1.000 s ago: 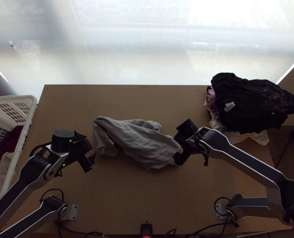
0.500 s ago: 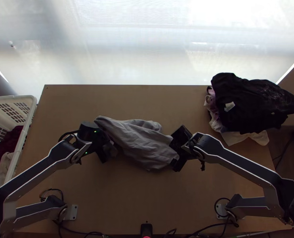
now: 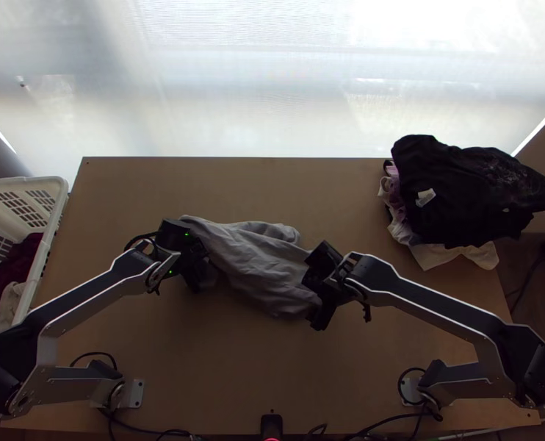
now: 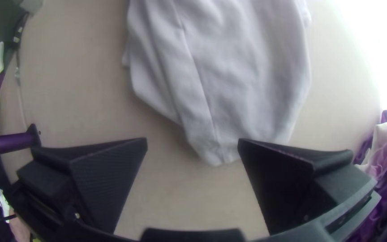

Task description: Fold the t-shirt

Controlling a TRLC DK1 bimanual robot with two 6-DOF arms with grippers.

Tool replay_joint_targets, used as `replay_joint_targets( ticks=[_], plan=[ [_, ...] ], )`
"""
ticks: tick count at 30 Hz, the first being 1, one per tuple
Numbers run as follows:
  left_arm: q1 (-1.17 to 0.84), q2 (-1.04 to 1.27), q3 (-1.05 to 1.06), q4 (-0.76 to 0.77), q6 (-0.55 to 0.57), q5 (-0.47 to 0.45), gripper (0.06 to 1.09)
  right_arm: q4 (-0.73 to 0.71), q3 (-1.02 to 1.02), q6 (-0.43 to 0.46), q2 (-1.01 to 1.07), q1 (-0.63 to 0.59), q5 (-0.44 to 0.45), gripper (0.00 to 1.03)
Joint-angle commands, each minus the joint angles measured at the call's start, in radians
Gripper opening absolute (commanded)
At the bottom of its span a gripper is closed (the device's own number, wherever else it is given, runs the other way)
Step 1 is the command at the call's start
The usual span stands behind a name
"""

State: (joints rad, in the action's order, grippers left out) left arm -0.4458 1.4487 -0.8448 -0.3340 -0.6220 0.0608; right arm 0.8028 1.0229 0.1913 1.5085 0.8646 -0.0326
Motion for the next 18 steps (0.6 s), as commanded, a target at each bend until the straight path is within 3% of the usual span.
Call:
replay_joint_targets(
  ticks=[1,2,4,10,14,18],
  plan=[
    [0.032,0.022,0.012,0.004,-0.033,-0.026,0.38,-0.004,0.023,0.000,0.044,0.016,-0.023,0.93],
    [0.039,0.016,0.006,-0.008,-0.031,-0.026,0.23,-0.004,0.026,0.000,0.042,0.013,-0.023,0.93],
    [0.065,-0.011,-0.051,-0.102,-0.021,-0.029,0.16,-0.002,0.028,0.000,0.033,0.007,-0.021,0.93],
    [0.231,-0.209,-0.292,-0.456,-0.053,-0.069,0.11,0.007,0.028,0.000,-0.005,-0.022,-0.021,0.93],
    [0.441,-0.266,-0.478,-0.654,-0.090,-0.194,0.10,0.009,0.040,-0.003,-0.014,-0.064,-0.021,0.93],
    [0.614,-0.281,-0.677,-0.803,-0.120,-0.253,0.11,0.009,0.059,-0.006,-0.024,-0.125,-0.021,0.93]
  ],
)
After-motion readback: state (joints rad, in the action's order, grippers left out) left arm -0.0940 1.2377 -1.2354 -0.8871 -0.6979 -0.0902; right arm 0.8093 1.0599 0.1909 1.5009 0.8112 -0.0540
